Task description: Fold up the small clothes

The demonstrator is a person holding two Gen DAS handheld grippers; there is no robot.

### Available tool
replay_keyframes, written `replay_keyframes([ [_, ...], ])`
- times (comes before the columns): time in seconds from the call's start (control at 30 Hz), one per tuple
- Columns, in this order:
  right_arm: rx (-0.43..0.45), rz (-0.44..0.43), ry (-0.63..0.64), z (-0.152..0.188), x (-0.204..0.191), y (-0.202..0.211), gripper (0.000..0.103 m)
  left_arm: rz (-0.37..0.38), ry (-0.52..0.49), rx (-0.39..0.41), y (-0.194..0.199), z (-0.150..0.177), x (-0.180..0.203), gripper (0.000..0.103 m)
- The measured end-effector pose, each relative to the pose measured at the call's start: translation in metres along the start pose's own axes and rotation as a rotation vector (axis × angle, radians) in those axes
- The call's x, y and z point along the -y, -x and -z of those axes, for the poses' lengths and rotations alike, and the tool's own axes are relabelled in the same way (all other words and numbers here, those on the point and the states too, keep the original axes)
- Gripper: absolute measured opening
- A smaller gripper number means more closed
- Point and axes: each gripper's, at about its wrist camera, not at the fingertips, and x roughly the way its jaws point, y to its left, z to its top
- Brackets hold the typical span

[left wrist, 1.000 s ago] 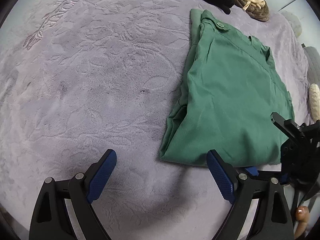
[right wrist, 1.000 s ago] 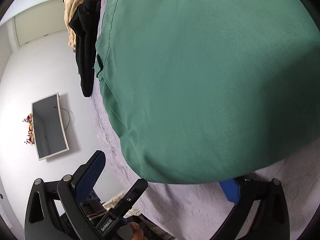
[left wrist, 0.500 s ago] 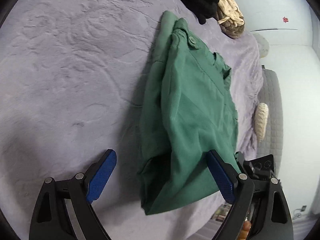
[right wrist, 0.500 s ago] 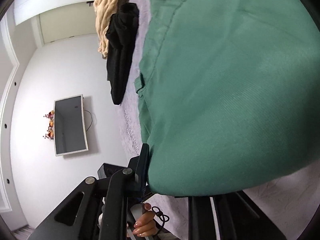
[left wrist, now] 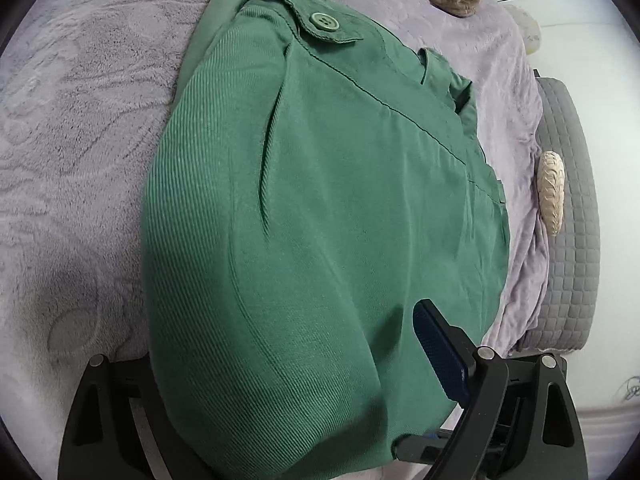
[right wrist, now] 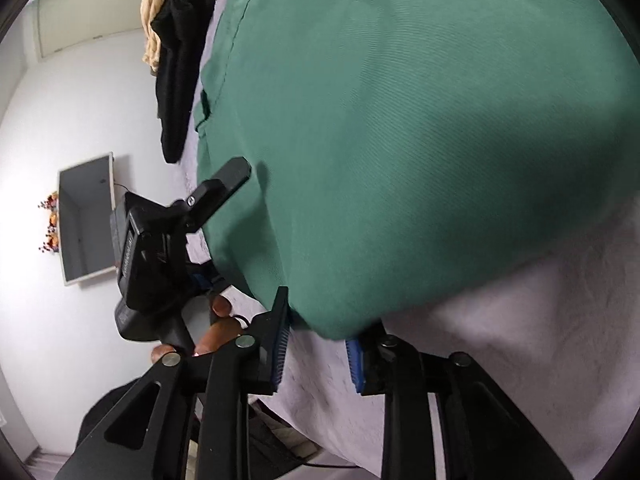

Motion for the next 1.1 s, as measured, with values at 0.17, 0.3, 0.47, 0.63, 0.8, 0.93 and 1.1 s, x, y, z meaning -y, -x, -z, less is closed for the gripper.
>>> replay_keyframes([
  [0.17,0.1,0.18,0.161,0.004,-0.005,0.06,0.058,-0.144,-0.062,0.057,0.002,0.006,0.013,0.047],
  [0.3,0.268,0.312,0.279,-0.01,-0.012,0.106,0.023,-0.13,-0.088,0.09,0.014,0.008,0.024,0.02],
  [0.47,0.249,0.433,0.306,-0.039,0.014,0.09,0.011,-0.084,-0.13,0.153,0.036,0.006,0.059,0.017],
  [0.63,0.21,0.427,0.256,-0.056,0.038,0.063,0.011,-0.05,-0.215,0.187,0.046,0.005,0.122,0.017],
  [0.8,0.196,0.32,0.225,-0.06,0.055,0.078,0.011,-0.089,-0.365,0.212,0.035,0.01,0.206,0.017],
  [0.93,0.21,0.13,0.144,-0.059,0.076,0.117,0.014,-0.21,-0.551,0.215,0.009,0.018,0.282,0.017],
  [1.1,0.321,0.032,0.081,-0.052,0.113,0.189,0.014,-0.323,-0.733,0.141,-0.064,0.031,0.355,0.018],
])
